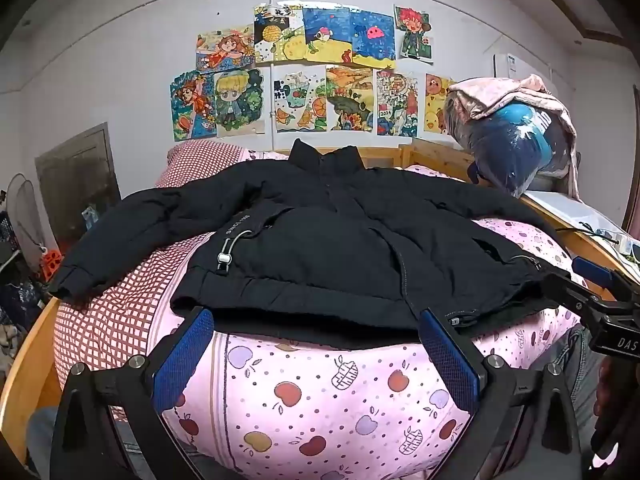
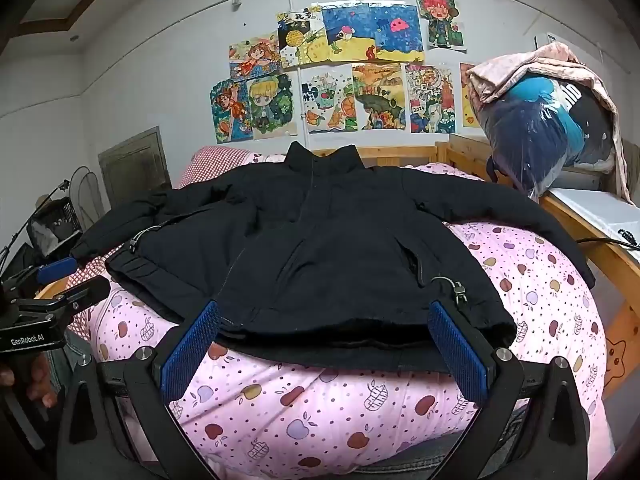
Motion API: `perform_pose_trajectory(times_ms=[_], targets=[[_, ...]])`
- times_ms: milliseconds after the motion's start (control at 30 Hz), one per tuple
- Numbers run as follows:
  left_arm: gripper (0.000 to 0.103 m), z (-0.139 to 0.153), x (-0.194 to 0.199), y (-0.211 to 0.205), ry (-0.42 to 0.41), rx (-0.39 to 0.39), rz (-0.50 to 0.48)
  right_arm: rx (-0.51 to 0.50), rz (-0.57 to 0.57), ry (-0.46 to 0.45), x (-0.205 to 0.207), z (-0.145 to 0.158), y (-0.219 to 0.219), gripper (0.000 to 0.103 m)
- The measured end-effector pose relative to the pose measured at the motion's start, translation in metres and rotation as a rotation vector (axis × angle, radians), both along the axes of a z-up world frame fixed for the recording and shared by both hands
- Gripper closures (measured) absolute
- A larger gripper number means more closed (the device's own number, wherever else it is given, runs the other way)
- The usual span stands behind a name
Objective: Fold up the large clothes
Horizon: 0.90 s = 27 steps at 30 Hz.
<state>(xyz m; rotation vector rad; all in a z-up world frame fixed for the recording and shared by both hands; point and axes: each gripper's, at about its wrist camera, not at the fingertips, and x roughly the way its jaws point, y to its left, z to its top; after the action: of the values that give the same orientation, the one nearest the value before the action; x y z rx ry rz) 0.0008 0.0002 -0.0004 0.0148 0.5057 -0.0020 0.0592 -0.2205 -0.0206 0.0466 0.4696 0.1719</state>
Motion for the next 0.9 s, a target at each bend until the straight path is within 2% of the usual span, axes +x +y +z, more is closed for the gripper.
perform_pose_trajectory(times_ms=[900], targets=[[0.0,0.0032,-0.0044,0.0001,-0.006,0.006,0.002,0.005,-0.005,0.001,-0.0011,0.0049,-0.0015,0.001]])
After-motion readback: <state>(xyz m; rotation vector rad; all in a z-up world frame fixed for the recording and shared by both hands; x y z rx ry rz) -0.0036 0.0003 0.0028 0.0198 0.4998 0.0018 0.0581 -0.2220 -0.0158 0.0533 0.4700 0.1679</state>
